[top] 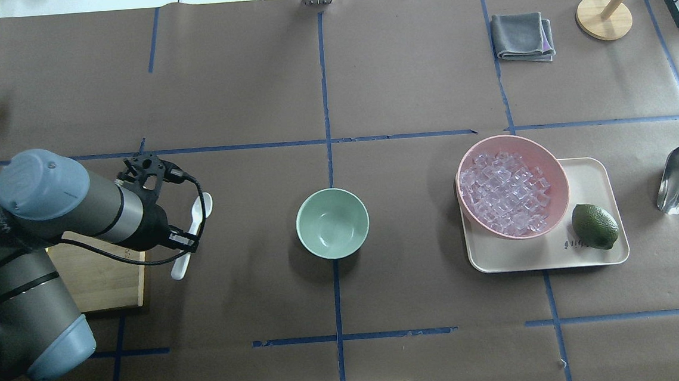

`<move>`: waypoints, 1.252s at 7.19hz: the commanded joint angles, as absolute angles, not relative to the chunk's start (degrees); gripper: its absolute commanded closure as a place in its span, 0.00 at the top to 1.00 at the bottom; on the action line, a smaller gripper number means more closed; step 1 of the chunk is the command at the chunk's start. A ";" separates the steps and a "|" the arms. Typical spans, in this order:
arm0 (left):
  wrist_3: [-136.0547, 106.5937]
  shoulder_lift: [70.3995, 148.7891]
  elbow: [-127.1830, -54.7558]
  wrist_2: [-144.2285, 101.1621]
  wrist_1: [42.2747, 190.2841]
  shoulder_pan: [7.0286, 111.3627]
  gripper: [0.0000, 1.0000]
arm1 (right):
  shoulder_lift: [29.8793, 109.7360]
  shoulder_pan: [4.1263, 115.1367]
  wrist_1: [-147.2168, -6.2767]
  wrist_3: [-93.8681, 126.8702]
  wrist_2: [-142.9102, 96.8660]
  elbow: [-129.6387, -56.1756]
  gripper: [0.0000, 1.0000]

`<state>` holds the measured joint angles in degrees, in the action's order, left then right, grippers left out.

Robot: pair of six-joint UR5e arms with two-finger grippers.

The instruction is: Put spoon and ice into bowl

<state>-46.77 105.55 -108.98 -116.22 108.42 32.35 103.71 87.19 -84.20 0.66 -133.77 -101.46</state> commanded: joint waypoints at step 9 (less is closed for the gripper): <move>-49.13 132.36 -95.19 -109.25 92.99 23.73 0.80 | 103.80 87.19 -84.20 0.62 -133.77 -101.43 1.00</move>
<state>-49.08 131.88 -95.94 -109.29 93.09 23.70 103.80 87.19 -84.20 0.63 -133.77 -101.44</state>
